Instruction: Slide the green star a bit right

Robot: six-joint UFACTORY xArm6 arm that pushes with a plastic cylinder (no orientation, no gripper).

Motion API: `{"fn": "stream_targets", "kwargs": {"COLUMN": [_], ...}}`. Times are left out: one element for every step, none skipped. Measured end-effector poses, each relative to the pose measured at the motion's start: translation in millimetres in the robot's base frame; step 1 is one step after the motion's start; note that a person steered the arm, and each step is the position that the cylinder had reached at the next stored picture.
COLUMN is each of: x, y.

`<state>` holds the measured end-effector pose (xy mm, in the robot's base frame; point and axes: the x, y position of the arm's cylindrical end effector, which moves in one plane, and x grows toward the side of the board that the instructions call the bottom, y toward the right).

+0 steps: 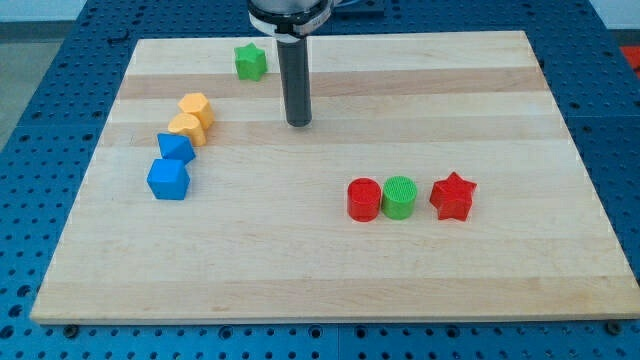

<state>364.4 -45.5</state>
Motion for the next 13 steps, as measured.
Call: {"fn": "stream_targets", "kwargs": {"x": [-4.3, -20.7, -31.2, -54.7, -85.3, -104.9, -110.4, -120.9, -133.2, -149.1, -165.1, -168.8, -155.6], "y": [0.0, 1.3, 1.3, 1.3, 1.3, 1.3, 1.1, -3.2, -10.2, -23.9, -44.4, -75.7, -102.3]}}
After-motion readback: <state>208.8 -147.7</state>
